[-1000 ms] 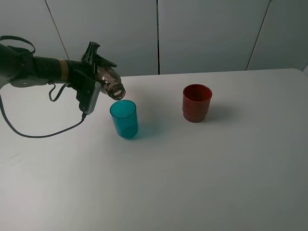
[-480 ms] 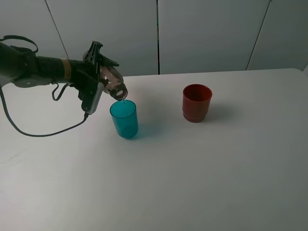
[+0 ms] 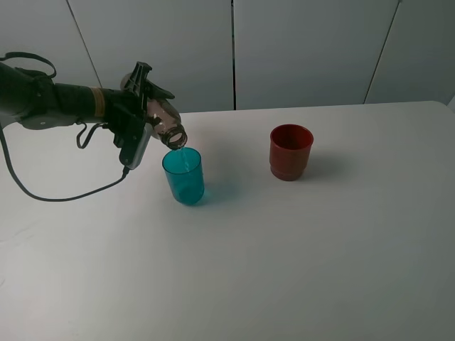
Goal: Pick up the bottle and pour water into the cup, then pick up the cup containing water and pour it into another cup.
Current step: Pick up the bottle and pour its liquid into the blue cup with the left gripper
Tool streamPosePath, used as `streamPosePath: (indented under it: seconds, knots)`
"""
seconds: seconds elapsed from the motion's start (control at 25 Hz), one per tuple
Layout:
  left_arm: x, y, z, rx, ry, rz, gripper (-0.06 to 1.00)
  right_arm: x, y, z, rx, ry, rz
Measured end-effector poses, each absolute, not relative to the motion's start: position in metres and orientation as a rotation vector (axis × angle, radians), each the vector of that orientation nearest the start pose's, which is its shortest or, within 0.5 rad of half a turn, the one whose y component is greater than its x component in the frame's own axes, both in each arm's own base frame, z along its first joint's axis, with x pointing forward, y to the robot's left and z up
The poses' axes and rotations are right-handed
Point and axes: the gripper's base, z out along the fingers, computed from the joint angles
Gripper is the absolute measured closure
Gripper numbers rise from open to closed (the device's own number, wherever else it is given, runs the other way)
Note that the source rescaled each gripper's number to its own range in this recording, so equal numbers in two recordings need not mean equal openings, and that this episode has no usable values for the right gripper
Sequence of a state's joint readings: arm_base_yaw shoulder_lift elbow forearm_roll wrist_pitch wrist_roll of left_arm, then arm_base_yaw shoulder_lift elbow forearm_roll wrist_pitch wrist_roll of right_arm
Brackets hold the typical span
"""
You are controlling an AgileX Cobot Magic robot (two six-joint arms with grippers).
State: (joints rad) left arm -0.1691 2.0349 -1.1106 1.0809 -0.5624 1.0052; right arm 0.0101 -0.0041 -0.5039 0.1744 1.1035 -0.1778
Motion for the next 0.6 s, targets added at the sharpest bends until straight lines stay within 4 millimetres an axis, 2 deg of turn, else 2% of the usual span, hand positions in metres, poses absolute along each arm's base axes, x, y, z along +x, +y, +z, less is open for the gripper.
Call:
streamPosePath:
  seconds: [0.6]
  knots:
    - [0.4003,-0.1159,0.1462,1.981,0.675,0.635,0.92,-0.0086,0.0140,0.2759,-0.207,2.058,0.107]
